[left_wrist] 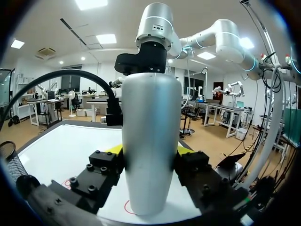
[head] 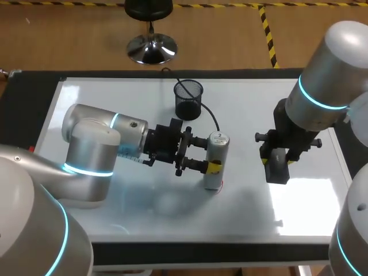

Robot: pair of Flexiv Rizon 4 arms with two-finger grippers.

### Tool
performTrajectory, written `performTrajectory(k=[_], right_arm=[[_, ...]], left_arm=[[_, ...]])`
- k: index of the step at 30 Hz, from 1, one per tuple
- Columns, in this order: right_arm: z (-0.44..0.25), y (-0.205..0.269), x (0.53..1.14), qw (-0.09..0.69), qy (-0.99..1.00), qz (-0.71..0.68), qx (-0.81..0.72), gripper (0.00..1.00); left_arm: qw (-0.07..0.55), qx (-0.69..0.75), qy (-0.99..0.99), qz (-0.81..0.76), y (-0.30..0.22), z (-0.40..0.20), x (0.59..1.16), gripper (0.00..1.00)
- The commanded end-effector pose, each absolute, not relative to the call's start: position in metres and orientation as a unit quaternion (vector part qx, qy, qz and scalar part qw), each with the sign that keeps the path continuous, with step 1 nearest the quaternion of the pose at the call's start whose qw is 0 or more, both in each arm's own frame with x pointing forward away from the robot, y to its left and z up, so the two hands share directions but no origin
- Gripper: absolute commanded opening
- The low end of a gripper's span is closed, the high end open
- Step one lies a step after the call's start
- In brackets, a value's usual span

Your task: Pick up the inspection probe, press it on each red-marked spot on the whiteboard one by one, put down the probe, pick up the eraser, and wipe off all the red marks.

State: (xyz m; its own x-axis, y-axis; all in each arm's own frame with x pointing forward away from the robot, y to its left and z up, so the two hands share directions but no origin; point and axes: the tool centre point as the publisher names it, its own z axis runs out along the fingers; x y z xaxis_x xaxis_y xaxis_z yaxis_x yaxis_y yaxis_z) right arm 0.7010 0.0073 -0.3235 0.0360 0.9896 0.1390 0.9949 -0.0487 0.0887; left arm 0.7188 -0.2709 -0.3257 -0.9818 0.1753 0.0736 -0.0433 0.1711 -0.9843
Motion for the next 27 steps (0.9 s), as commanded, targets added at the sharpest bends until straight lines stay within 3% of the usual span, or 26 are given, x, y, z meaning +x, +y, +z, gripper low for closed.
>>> performTrajectory(k=[1,27], right_arm=[[-0.3236,0.0063,0.7006,0.016,-0.690,-0.083,-0.719,0.00],[-0.3236,0.0063,0.7006,0.016,-0.690,-0.083,-0.719,0.00]], left_arm=[[0.080,-0.041,-0.759,0.645,-0.2670,-0.3664,0.7115,0.00],[0.083,-0.047,-0.754,0.650,-0.2642,-0.3675,0.7111,0.00]])
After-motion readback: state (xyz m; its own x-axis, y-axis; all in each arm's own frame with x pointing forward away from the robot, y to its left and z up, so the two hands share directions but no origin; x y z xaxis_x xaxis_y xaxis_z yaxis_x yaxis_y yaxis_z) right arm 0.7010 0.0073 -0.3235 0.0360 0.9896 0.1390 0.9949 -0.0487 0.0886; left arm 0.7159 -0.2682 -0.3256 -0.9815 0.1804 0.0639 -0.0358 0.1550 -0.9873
